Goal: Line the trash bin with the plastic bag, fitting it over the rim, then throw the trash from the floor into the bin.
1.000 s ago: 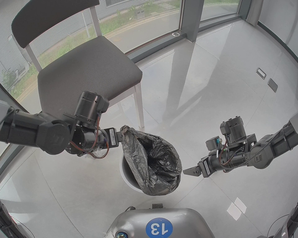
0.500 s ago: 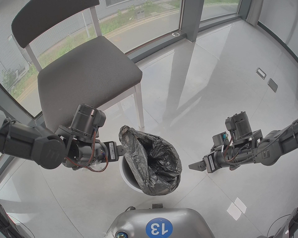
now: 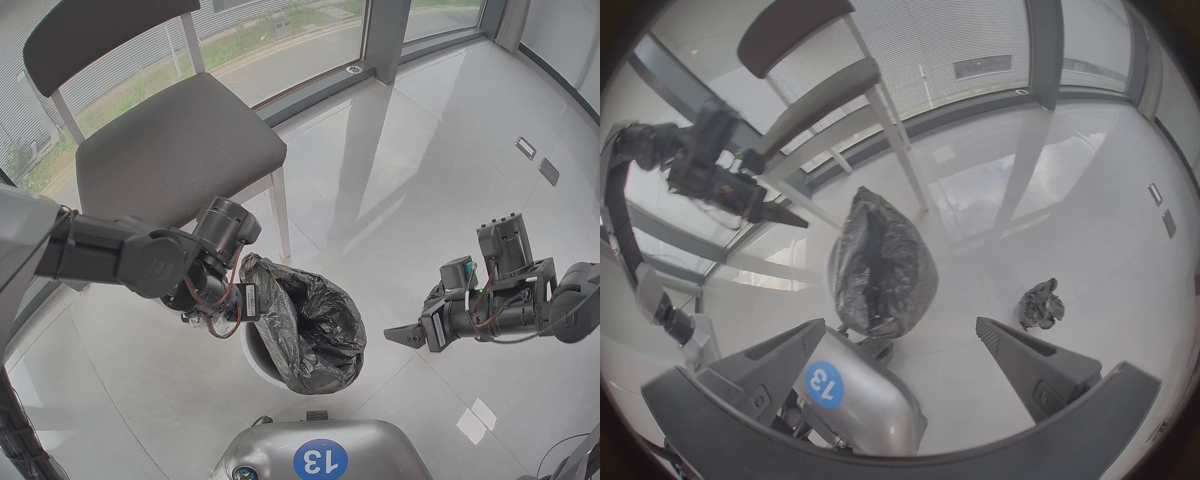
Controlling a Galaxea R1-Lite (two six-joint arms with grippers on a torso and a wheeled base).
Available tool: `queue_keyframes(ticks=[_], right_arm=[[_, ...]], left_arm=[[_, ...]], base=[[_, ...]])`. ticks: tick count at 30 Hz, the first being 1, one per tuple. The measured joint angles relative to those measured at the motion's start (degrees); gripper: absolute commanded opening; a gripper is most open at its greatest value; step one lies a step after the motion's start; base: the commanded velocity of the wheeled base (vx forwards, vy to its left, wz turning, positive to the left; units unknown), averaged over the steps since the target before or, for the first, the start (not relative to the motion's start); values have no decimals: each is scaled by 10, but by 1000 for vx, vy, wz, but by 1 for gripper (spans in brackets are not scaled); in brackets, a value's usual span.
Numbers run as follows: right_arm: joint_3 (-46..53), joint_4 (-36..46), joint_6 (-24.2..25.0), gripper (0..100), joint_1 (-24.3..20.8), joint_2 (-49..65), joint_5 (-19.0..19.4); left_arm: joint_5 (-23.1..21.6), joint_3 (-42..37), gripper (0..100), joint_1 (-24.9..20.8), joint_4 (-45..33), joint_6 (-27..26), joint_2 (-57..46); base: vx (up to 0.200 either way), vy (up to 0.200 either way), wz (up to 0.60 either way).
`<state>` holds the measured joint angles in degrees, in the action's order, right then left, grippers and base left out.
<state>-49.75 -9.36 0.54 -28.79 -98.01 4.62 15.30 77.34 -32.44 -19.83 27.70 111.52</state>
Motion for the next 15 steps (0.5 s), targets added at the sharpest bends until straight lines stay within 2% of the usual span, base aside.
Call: queue_keyframes(ticks=[2, 7, 12, 15], right_arm=[[18, -6, 0, 100, -17, 15, 0], [55, -30, 0, 100, -47, 39, 4], [90, -73, 3, 100, -63, 52, 24], [125, -129, 5, 100, -70, 57, 33]], left_arm=[[21, 43, 100, -2, -38, 1, 23], [54, 144, 100, -10, -79, 4, 85], [67, 246, 100, -20, -125, 7, 145], [71, 295, 100, -26, -158, 12, 178]], base=[[0, 0, 0], [0, 0, 0], [0, 0, 0], [0, 0, 0]])
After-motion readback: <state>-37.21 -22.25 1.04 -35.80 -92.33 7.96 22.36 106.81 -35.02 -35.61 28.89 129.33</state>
